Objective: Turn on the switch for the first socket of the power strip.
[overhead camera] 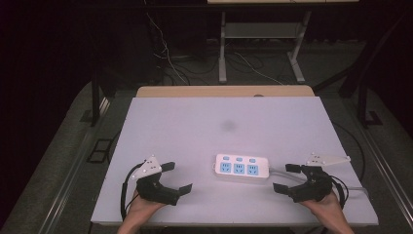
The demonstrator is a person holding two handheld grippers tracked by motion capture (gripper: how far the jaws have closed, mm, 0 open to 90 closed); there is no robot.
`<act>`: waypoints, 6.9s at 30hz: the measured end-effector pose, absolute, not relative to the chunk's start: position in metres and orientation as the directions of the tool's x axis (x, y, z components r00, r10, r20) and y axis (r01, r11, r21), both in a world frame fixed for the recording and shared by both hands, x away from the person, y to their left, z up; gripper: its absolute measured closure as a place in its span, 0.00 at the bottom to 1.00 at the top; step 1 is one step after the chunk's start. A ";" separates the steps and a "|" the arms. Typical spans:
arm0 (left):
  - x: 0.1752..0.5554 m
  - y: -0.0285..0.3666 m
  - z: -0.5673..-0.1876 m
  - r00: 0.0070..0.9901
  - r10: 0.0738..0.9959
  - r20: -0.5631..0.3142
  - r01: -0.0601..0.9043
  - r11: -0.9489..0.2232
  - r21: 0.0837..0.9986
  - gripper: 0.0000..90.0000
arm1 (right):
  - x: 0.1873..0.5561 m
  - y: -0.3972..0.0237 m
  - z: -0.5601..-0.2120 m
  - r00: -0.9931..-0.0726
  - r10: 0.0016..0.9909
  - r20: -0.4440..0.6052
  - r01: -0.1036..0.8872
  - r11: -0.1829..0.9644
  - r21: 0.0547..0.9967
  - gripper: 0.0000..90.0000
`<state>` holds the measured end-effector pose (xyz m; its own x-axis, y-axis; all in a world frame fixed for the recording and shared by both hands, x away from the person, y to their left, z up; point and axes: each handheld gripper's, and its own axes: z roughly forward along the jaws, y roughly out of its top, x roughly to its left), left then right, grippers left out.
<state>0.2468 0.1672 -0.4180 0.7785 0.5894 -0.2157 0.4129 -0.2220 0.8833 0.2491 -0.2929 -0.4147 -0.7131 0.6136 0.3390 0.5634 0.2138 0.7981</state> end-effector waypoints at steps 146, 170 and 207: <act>0.251 0.173 -0.421 0.774 0.582 -0.249 0.431 -0.196 0.881 0.00 | 0.350 -0.232 -0.384 -0.829 0.489 0.272 0.543 0.583 0.605 0.99; 0.252 0.175 -0.421 0.776 0.577 -0.256 0.432 -0.191 0.881 0.00 | 0.368 -0.224 -0.405 -0.824 0.498 0.272 0.552 0.591 0.588 0.99; 0.251 0.174 -0.421 0.778 0.574 -0.257 0.434 -0.194 0.880 0.00 | 0.367 -0.221 -0.415 -0.846 0.472 0.247 0.518 0.624 0.585 1.00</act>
<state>0.2510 0.1735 -0.4213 0.7775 0.5739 -0.2570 0.4342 -0.1942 0.8796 0.3673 -0.2211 -0.4154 -0.8464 0.4719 0.2468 0.5183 0.6238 0.5850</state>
